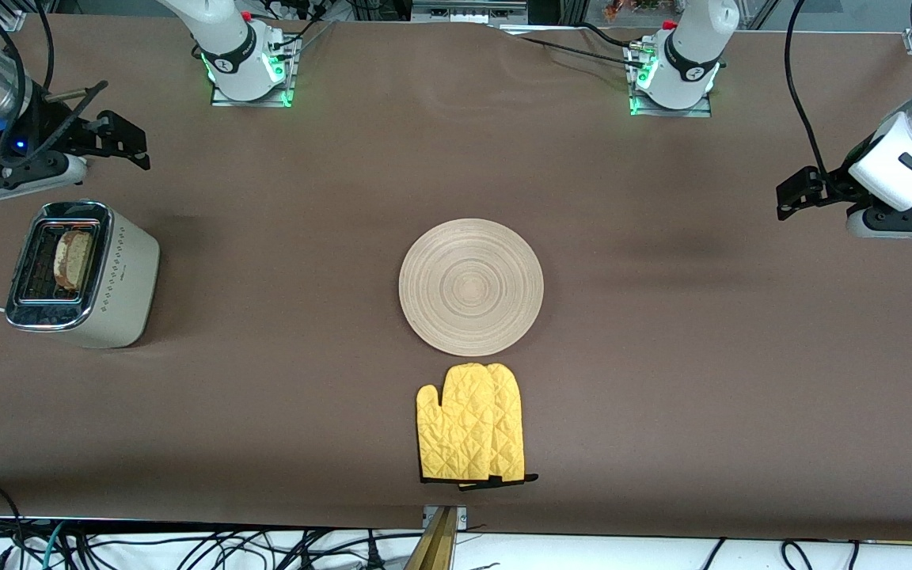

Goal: Move plate and put bread in toaster
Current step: 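Open the right gripper and raise it away from the toaster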

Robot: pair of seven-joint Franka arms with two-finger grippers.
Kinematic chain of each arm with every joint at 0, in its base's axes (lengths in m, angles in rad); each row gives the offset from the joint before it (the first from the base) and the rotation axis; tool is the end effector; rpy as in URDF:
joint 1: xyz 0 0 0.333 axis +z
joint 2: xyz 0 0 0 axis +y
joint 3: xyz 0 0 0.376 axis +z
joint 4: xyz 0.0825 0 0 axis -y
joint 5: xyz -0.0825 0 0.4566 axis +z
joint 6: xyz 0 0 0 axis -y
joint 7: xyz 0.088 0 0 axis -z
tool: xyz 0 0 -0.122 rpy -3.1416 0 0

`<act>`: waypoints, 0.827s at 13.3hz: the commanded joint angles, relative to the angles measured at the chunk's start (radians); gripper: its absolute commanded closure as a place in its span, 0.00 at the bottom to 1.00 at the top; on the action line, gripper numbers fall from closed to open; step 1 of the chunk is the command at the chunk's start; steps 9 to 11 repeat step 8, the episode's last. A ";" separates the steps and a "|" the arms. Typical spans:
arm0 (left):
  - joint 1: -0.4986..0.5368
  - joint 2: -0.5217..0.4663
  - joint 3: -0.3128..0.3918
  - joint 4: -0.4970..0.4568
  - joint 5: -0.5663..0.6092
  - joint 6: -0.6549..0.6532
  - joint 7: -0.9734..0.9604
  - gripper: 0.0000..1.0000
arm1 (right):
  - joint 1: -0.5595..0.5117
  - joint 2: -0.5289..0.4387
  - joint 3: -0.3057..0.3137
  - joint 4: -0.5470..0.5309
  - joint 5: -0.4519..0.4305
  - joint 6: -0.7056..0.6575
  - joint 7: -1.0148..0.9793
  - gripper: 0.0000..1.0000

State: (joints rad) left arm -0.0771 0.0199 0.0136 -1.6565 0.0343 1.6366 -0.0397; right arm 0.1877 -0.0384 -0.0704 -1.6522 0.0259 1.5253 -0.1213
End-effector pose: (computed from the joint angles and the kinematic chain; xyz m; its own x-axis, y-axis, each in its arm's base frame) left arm 0.6348 -0.0365 0.6159 0.9989 -0.0260 -0.0384 -0.0274 -0.9990 -0.0359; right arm 0.6002 0.0732 0.6454 0.9678 0.2373 -0.0844 0.2348 -0.9713 -0.0391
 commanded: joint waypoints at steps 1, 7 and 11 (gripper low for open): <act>0.002 0.005 -0.003 0.024 0.027 -0.015 0.000 0.00 | -0.019 -0.005 0.021 0.005 -0.012 0.006 0.000 0.00; -0.001 0.006 -0.004 0.026 0.027 -0.015 -0.003 0.00 | -0.004 -0.005 0.032 0.011 -0.011 0.004 0.006 0.00; -0.003 0.006 -0.004 0.027 0.027 -0.017 -0.003 0.00 | -0.004 -0.006 0.031 0.011 -0.011 0.004 0.006 0.00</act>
